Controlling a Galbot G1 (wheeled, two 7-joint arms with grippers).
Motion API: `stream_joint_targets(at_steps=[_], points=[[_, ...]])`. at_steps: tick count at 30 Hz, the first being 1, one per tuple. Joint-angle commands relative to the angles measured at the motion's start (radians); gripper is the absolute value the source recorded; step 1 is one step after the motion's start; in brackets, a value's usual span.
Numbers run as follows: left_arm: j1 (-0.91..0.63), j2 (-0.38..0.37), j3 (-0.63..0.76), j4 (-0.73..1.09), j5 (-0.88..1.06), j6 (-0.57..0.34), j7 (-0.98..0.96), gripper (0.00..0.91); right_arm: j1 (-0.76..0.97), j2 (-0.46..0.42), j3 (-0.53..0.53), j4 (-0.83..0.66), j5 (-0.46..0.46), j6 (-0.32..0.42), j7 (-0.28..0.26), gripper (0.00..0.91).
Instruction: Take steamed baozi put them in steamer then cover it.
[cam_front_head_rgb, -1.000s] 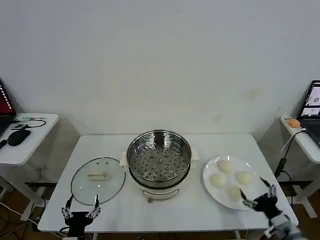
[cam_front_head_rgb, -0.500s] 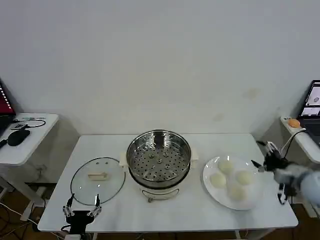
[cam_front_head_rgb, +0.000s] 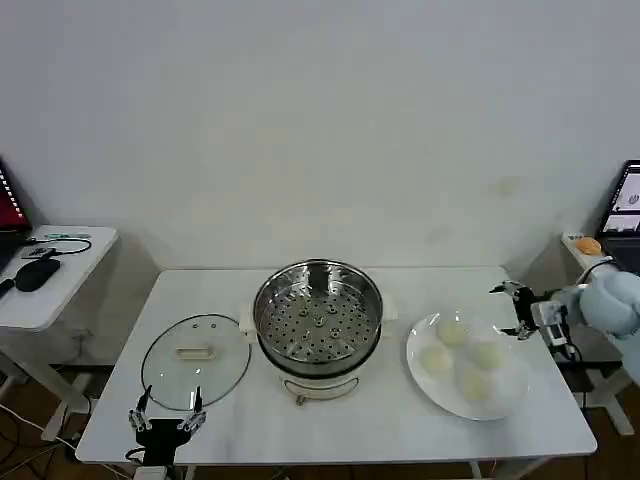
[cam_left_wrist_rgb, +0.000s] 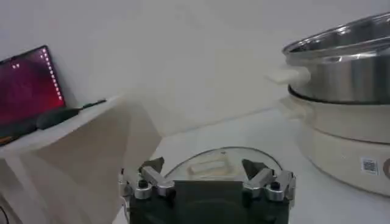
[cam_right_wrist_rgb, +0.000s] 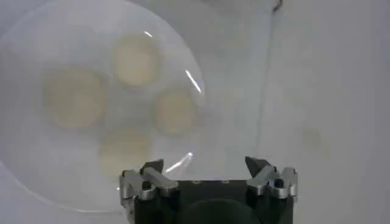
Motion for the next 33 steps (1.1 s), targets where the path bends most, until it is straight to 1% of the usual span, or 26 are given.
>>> stream_joint_targets(at_steps=[1,6,8,9,11,13,16,21,26,29,31,32,33], points=[[0.001,-0.006,-0.002,0.004,0.009,-0.002,0.000,0.907,0.197,0.120,-0.261,-0.185,0.063,-0.030,-0.064,0.907],[-0.001,-0.012,-0.005,0.008,0.015,-0.005,0.001,0.907,0.246,0.202,-0.320,-0.244,0.065,-0.064,-0.050,0.907],[-0.002,-0.015,-0.007,0.011,0.017,-0.007,0.001,0.907,0.258,0.224,-0.337,-0.262,0.081,-0.074,-0.052,0.907],[-0.003,-0.016,-0.008,0.012,0.017,-0.008,0.001,0.907,0.265,0.239,-0.356,-0.269,0.095,-0.094,-0.054,0.907],[-0.002,-0.017,-0.009,0.015,0.017,-0.010,0.001,0.907,0.271,0.255,-0.371,-0.277,0.088,-0.110,-0.062,0.907],[-0.003,-0.017,-0.011,0.017,0.017,-0.011,0.001,0.907,0.281,0.269,-0.390,-0.300,0.056,-0.122,-0.061,0.907],[-0.004,-0.017,-0.015,0.019,0.016,-0.012,0.001,0.907,0.292,0.283,-0.400,-0.322,0.033,-0.143,-0.060,0.907],[-0.007,-0.018,-0.016,0.022,0.017,-0.012,0.001,0.907,0.301,0.285,-0.412,-0.341,0.016,-0.155,-0.068,0.907],[-0.009,-0.020,-0.015,0.018,0.017,-0.012,0.001,0.907,0.295,0.286,-0.424,-0.344,0.032,-0.163,-0.063,0.907],[-0.009,-0.021,-0.014,0.016,0.020,-0.012,0.001,0.907,0.289,0.293,-0.424,-0.348,0.031,-0.166,-0.059,0.877],[-0.008,-0.021,-0.014,0.015,0.020,-0.012,0.001,0.907,0.288,0.300,-0.423,-0.356,0.031,-0.167,-0.054,0.796],[-0.008,-0.022,-0.014,0.015,0.020,-0.013,0.002,0.907,0.288,0.305,-0.423,-0.362,0.030,-0.167,-0.053,0.776],[-0.008,-0.022,-0.015,0.015,0.020,-0.013,0.002,0.907,0.289,0.309,-0.422,-0.367,0.029,-0.165,-0.054,0.725]])
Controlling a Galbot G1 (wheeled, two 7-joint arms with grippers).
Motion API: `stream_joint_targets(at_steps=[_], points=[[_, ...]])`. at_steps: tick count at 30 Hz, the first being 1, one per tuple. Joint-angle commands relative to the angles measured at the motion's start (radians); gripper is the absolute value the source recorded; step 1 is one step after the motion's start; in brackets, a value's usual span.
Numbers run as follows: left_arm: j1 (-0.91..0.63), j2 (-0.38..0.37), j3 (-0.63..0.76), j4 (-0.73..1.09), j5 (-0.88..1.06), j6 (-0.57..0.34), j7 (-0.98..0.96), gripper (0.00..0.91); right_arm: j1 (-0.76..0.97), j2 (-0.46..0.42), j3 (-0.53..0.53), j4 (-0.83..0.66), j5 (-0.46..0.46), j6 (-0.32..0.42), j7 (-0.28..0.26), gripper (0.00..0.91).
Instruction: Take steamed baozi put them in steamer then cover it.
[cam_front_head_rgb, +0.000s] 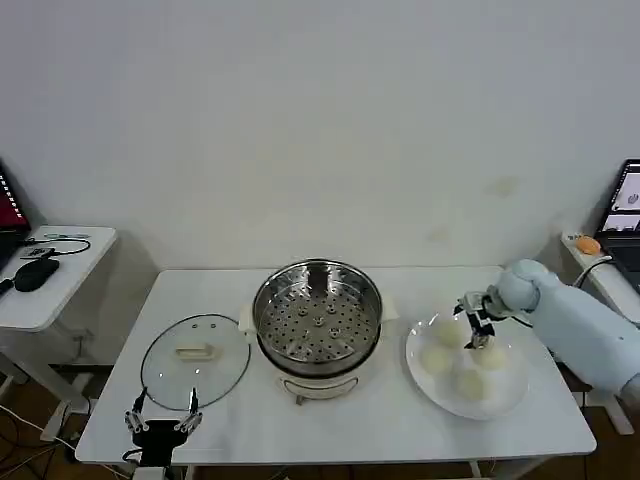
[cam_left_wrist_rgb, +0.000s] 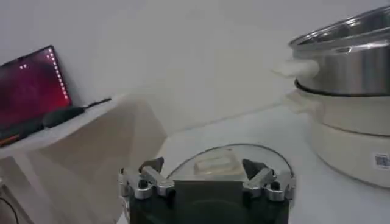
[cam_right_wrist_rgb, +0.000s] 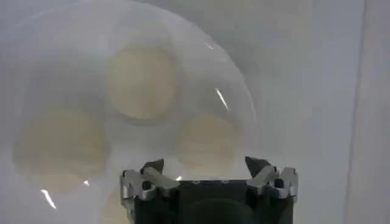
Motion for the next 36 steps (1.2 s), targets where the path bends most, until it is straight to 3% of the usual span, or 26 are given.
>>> stream_joint_targets(at_steps=[1,10,22,29,36], points=[[0.002,-0.002,0.000,-0.002,0.001,0.000,0.000,0.907,0.016,0.031,-0.027,-0.037,-0.002,-0.015,-0.001,0.705],[0.005,-0.003,-0.002,-0.006,0.001,-0.002,-0.002,0.907,0.018,0.036,-0.036,-0.040,0.001,-0.020,-0.001,0.584],[0.007,-0.002,0.005,-0.012,0.001,-0.002,-0.004,0.907,0.064,-0.047,-0.060,0.063,0.071,-0.010,-0.008,0.564],[0.001,0.005,0.010,-0.016,0.000,-0.001,-0.006,0.907,0.240,-0.150,-0.145,0.175,0.142,0.017,-0.010,0.564],[-0.001,0.017,0.012,-0.017,-0.010,0.005,-0.014,0.907,0.465,-0.131,-0.262,0.186,0.233,0.067,-0.001,0.564]])
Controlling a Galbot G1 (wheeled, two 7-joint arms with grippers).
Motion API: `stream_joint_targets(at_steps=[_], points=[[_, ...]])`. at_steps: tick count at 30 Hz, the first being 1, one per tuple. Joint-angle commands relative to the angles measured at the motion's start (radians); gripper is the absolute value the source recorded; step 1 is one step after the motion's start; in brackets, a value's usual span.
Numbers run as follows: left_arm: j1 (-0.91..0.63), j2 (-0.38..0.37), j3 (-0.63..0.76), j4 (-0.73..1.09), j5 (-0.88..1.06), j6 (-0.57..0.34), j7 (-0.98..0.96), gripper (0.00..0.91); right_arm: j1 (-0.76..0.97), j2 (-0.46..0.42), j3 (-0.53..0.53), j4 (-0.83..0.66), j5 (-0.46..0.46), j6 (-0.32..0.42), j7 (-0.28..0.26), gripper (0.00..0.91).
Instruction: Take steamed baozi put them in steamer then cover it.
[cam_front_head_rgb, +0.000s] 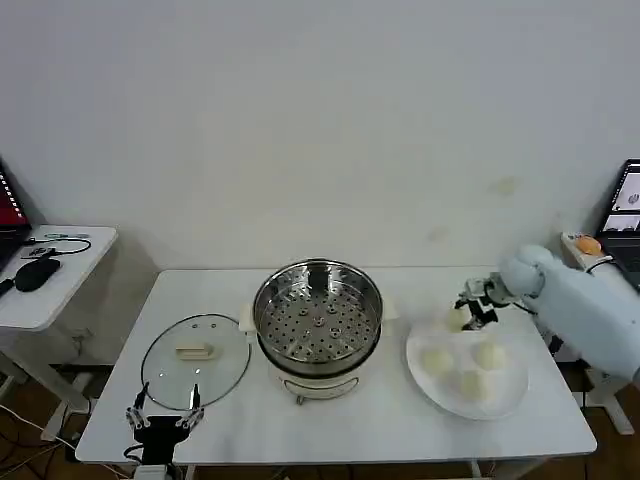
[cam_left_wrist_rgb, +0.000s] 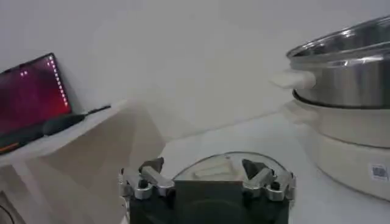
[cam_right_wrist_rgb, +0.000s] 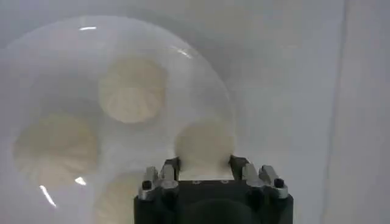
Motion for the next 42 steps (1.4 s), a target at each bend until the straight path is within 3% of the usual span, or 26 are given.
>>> stream_joint_targets(at_steps=[1,7,13,21,29,36,42], points=[[-0.001,0.005,0.000,0.001,-0.005,0.002,-0.003,0.907,0.261,-0.023,-0.134,0.058,0.110,0.034,0.004,0.564],[0.001,0.006,-0.005,-0.006,-0.005,0.003,-0.003,0.907,0.412,0.076,-0.249,0.085,0.211,0.037,0.012,0.564],[0.007,0.009,-0.015,-0.007,-0.009,0.002,-0.004,0.907,0.473,0.194,-0.352,0.142,0.289,0.097,0.046,0.564],[0.023,0.012,-0.033,-0.027,-0.017,0.002,-0.004,0.907,0.498,0.325,-0.471,0.205,0.306,0.184,0.091,0.564],[0.036,0.008,-0.047,-0.036,-0.018,0.000,-0.007,0.907,0.460,0.412,-0.529,0.115,0.198,0.392,0.148,0.564],[0.038,0.009,-0.061,-0.040,-0.019,0.000,-0.006,0.907,0.364,0.489,-0.499,-0.020,-0.006,0.567,0.226,0.574],[0.039,0.009,-0.065,-0.038,-0.019,0.000,-0.006,0.907,0.291,0.550,-0.443,-0.170,-0.173,0.664,0.267,0.574]])
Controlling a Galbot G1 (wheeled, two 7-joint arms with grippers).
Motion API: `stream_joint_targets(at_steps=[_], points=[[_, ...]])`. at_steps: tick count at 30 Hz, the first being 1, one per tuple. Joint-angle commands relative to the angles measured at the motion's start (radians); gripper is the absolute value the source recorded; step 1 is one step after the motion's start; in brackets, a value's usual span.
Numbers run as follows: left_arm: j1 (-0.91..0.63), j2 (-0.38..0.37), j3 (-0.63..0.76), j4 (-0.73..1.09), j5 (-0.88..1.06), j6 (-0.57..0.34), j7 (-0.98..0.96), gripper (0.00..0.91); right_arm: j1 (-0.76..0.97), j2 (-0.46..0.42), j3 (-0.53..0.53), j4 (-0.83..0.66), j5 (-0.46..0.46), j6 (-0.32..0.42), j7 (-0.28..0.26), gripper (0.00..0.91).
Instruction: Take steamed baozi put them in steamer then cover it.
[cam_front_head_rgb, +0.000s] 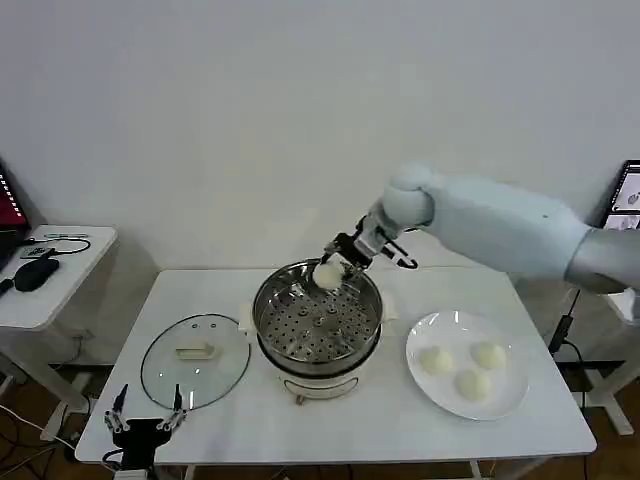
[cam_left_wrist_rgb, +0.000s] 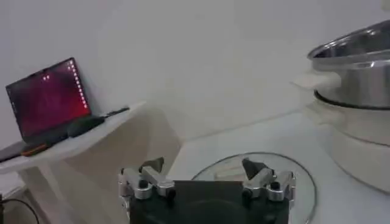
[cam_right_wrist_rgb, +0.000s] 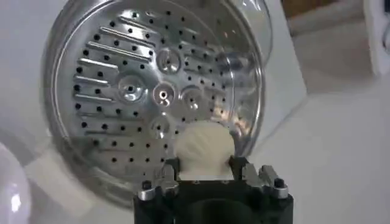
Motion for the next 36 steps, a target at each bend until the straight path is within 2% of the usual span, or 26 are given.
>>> stream_joint_targets(at_steps=[1,3,6,17,19,24,28,30,32,36], points=[[0.001,0.001,-0.006,0.003,0.000,0.000,0.000,0.907,-0.082,0.105,0.023,-0.182,-0.234,0.193,0.065,0.574],[-0.001,0.001,-0.007,0.003,-0.001,0.000,0.001,0.907,-0.100,0.124,0.045,-0.215,-0.303,0.219,0.078,0.574],[-0.004,0.001,-0.008,0.004,-0.001,0.000,0.001,0.907,-0.118,0.151,0.069,-0.267,-0.353,0.246,0.093,0.574],[-0.002,0.000,-0.011,0.002,0.000,0.000,0.000,0.907,-0.145,0.222,0.106,-0.339,-0.419,0.286,0.124,0.574],[-0.003,-0.001,-0.011,0.002,0.000,0.000,0.001,0.907,-0.144,0.228,0.106,-0.340,-0.424,0.287,0.125,0.907],[-0.001,-0.002,-0.009,-0.001,0.000,0.001,0.000,0.907,-0.137,0.234,0.100,-0.339,-0.425,0.298,0.133,0.907],[0.001,-0.002,-0.008,-0.004,0.001,0.001,0.000,0.907,-0.105,0.214,0.073,-0.299,-0.366,0.276,0.131,0.907],[0.001,-0.001,-0.006,-0.005,0.002,0.001,0.000,0.907,-0.072,0.192,0.054,-0.261,-0.299,0.238,0.125,0.907],[-0.003,0.000,-0.003,-0.003,0.003,0.001,0.000,0.907,-0.001,0.143,-0.006,-0.170,-0.154,0.128,0.097,0.907],[-0.008,0.001,0.008,-0.008,0.004,0.005,0.003,0.907,0.136,0.009,-0.069,0.054,0.053,-0.091,0.027,0.907]])
